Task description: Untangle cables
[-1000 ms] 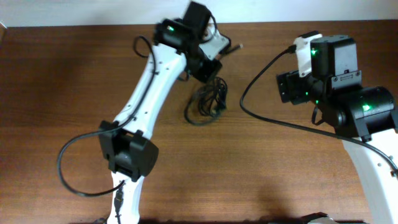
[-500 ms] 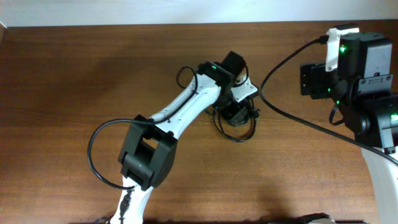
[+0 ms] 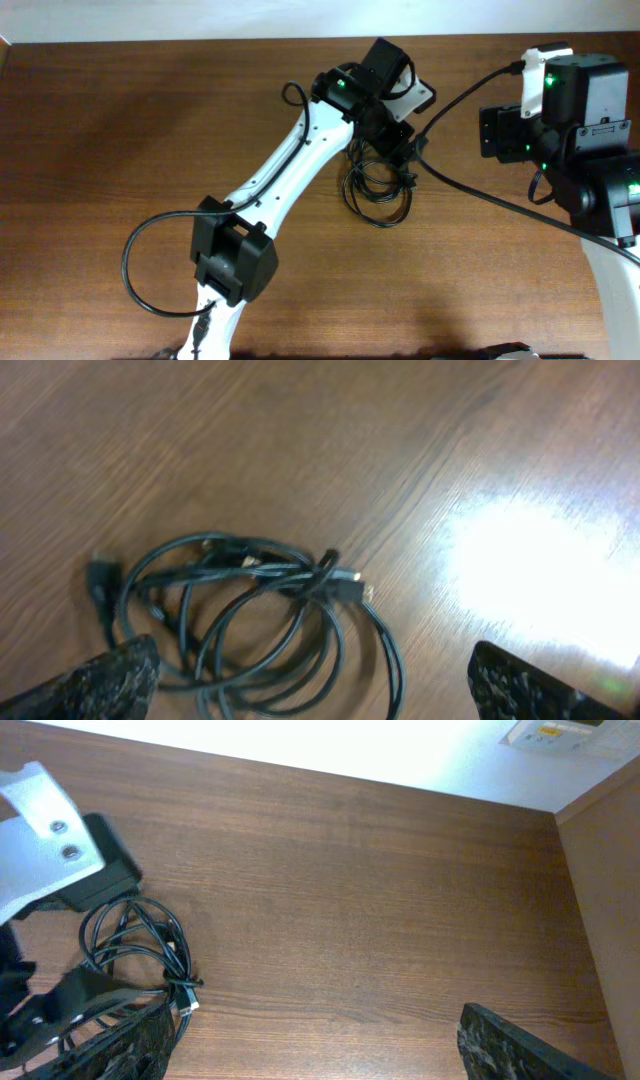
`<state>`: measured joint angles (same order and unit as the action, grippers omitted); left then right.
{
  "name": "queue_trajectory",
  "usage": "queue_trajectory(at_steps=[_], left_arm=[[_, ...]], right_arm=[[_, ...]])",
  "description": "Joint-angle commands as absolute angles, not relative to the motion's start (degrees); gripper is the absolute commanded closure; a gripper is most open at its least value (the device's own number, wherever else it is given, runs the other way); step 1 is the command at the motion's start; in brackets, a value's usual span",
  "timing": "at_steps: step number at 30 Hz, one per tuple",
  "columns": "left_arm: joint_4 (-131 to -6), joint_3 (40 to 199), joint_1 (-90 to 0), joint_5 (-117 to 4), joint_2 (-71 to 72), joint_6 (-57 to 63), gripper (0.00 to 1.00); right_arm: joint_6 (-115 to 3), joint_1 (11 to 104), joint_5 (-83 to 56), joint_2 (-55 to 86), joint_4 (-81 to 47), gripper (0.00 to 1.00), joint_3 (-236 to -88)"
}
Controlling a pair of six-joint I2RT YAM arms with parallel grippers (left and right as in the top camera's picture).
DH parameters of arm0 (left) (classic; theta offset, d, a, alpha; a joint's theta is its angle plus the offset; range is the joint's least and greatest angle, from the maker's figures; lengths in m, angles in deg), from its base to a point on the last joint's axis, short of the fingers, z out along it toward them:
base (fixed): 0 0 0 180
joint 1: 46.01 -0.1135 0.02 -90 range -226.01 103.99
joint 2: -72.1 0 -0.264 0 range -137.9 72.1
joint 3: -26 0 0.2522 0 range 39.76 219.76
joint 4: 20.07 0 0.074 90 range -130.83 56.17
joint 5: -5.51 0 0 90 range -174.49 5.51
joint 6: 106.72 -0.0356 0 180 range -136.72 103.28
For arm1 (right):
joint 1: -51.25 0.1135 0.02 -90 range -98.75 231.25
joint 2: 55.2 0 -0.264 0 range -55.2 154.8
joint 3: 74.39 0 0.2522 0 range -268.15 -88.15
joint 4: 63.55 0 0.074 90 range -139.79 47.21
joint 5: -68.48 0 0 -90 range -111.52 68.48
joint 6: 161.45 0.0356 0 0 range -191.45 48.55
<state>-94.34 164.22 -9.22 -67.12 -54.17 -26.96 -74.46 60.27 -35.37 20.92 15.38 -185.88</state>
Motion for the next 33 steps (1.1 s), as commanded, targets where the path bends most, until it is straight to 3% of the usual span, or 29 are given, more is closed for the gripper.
queue_trajectory(at_steps=[1,6,9,10,23,33], left_arm=[[-94.3,164.5,-5.3,-66.1,-55.3,-31.5,0.01],[-99.4,164.5,-3.8,-69.1,-57.4,-51.9,0.01],[-98.7,164.5,-3.9,-72.0,-59.0,-56.6,0.16],[-98.5,164.5,-3.9,-72.5,-59.6,-57.9,0.16],[-93.7,164.5,-3.8,-71.9,-67.1,-58.8,0.06],[-87.6,164.5,-3.8,-74.9,-67.2,-62.7,0.07]], right_arm=[[-73.9,60.1,-34.8,20.4,15.6,0.11,-187.2],[-74.0,60.1,-34.3,20.4,16.3,0.10,-187.2],[-73.9,60.1,-33.9,20.4,16.2,0.11,-187.2],[-73.7,60.1,-33.6,20.3,16.1,0.10,-187.3],[-64.5,51.0,-35.3,15.4,17.3,0.10,-190.1],[-65.2,50.9,-30.5,15.4,18.0,0.10,-190.1]])
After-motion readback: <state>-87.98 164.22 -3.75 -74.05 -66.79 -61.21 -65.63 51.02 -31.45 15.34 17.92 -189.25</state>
